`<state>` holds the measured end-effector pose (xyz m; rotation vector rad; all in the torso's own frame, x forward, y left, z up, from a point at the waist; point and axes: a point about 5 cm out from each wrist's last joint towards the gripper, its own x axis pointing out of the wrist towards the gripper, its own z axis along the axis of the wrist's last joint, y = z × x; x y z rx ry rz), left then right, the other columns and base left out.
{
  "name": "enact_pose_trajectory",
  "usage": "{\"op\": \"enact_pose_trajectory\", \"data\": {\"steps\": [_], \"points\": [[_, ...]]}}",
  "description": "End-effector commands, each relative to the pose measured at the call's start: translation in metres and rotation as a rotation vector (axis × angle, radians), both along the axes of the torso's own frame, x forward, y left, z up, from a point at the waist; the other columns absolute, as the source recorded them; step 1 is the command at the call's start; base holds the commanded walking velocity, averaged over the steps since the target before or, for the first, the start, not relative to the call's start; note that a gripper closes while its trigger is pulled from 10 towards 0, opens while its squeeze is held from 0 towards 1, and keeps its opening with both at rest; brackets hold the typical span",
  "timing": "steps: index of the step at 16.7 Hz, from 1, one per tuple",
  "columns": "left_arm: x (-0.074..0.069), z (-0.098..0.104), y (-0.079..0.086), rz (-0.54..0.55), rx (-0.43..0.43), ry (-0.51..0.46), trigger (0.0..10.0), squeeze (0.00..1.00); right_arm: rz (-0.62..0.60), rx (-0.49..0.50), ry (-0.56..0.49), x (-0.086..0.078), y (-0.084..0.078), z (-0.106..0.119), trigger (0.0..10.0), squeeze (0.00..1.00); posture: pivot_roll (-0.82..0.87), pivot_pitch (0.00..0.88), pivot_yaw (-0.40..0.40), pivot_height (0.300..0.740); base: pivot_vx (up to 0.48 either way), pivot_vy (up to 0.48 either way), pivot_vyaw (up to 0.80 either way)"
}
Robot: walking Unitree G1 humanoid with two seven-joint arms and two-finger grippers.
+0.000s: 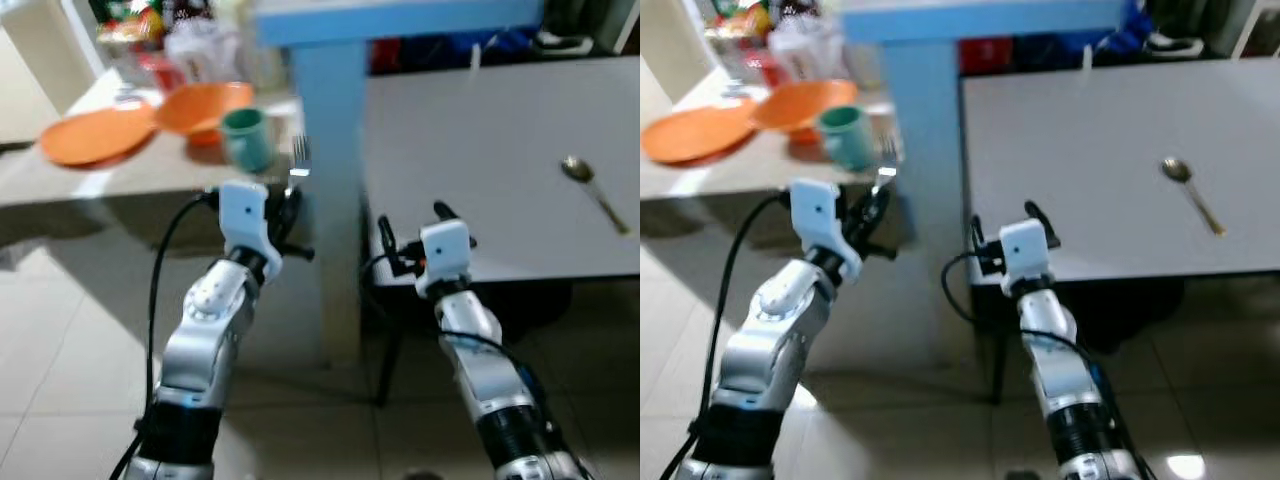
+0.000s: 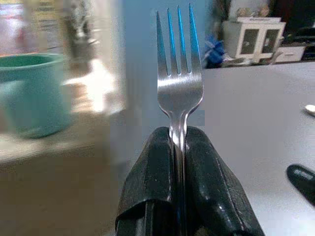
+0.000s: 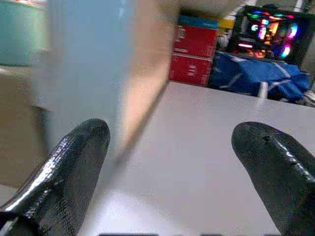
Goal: Setting the table
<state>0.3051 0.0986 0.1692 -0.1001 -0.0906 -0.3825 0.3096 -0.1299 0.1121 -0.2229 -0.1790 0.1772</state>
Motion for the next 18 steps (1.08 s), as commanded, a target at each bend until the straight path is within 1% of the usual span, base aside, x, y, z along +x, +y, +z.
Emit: {"op": "enact_pose_trajectory", "data": {"steps": [1, 3, 5, 9, 12, 15, 18], "points": [[-0.0006, 0.0049, -0.0101, -0.037, 0.005, -0.016, 0.0, 0.0, -0.007, 0.001, -0.004, 0.0007, -0.0032, 0.001, 10.0, 0.0, -0.18, 0.0, 0.114, 0.731, 0.266, -0.398, 0.0], [-0.0038, 0.0066, -0.0142, -0.066, -0.006, -0.027, 0.0, 0.0, -0.006, -0.002, -0.005, 0.001, -0.0029, 0.0011, 10.0, 0.0, -0.18, 0.0, 0.115, 0.731, 0.0, -0.435, 0.0], [-0.0055, 0.0082, -0.016, -0.074, -0.01, -0.036, 0.0, 0.0, -0.007, -0.002, -0.004, 0.0012, -0.0028, 0.0008, 10.0, 0.0, -0.18, 0.0, 0.115, 0.731, 0.0, -0.446, 0.0], [-0.0016, 0.0091, -0.0168, -0.061, 0.015, -0.044, 0.0, 0.0, -0.004, -0.001, -0.008, 0.0019, -0.0009, 0.0013, 10.0, 0.0, -0.18, 0.0, 0.118, 0.731, 0.0, -0.446, 0.0], [-0.0047, 0.0117, -0.0166, -0.079, 0.009, -0.057, 0.0, 0.0, -0.001, -0.004, -0.006, 0.003, -0.0002, 0.0011, 10.0, 0.0, -0.18, 0.0, 0.117, 0.731, 0.0, -0.446, 0.0], [-0.0047, 0.0128, -0.0171, -0.079, 0.004, -0.06, 0.0, 0.0, -0.001, -0.005, -0.004, 0.0034, 0.0, 0.0009, 10.0, 0.0, -0.18, 0.0, 0.115, 0.731, 0.0, -0.446, 0.0], [0.0015, 0.0109, -0.0117, -0.044, 0.015, -0.053, 0.0, 0.0, 0.003, -0.006, -0.008, 0.0039, 0.0012, 0.0014, 10.0, 0.0, -0.18, 0.0, 0.115, 0.731, 0.0, -0.431, 0.0]]}}
